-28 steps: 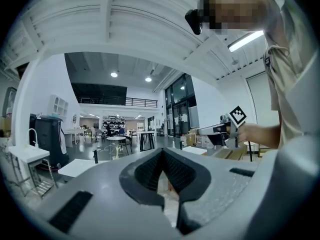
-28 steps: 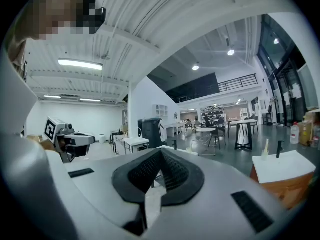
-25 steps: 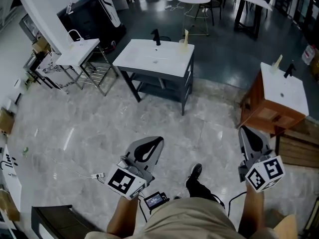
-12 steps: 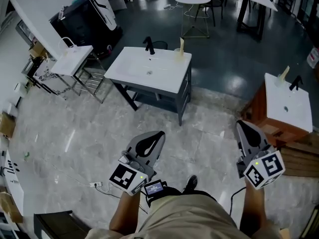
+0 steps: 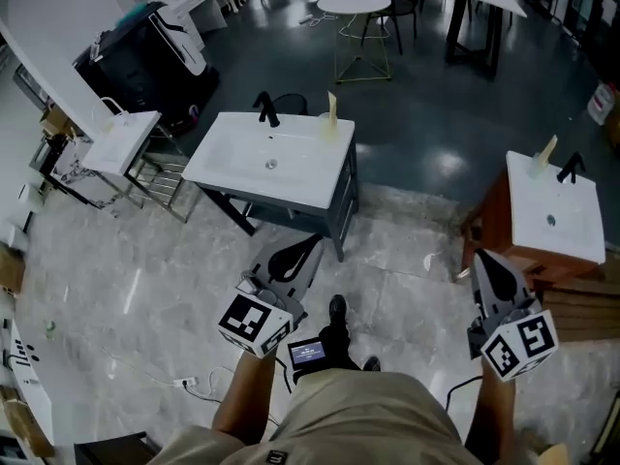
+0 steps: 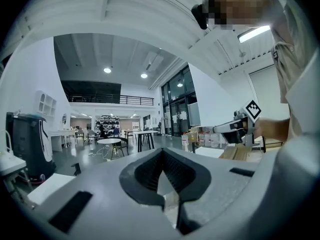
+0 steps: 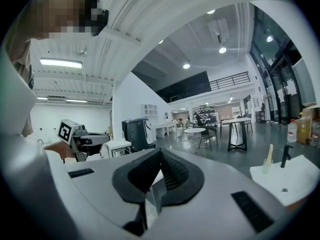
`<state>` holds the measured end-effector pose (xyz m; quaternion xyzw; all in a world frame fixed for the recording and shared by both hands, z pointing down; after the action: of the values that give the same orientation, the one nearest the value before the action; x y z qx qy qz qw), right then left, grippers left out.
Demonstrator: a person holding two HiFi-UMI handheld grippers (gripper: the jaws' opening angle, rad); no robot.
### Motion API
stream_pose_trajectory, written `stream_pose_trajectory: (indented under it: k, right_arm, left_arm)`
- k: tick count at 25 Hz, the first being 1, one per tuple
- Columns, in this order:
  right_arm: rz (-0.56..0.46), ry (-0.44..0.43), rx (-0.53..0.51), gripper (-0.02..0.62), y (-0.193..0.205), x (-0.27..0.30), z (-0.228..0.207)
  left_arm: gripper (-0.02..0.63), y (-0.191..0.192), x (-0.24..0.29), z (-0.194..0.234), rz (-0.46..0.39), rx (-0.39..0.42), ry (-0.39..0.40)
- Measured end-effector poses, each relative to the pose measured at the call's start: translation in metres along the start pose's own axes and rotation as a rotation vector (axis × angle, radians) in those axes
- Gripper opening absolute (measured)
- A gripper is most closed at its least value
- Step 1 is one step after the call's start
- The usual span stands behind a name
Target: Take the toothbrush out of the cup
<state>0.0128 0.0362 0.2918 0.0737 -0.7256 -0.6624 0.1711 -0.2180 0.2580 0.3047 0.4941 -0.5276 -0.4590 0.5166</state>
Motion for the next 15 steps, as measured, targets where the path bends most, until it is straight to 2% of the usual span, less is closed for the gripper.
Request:
stream_pose_trajectory:
  k: [7,15]
  right_arm:
    - [0.042,0.139,0.012,0.005,0.000,0.062,-0.038]
    - [0.123,0.230,0.029,0.005,0.003,0.171,-0.057]
  left_arm:
    - [0.006,0.027,0.088,0.113,0.013,-0.022,0.022]
    - [0.008,0.083,0.202,0.277,0.118,-0.015,0.008]
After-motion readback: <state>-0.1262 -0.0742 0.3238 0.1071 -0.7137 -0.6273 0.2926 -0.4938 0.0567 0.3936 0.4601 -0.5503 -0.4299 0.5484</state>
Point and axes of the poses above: the fingertips, and each gripper's own axes: x forward along the fingers, z to its left, y out of its underside, the point moved 7 cm from there along -x, backward along the fingers, and after that the axes turned 9 degrees about y, right-handed, at the moved point
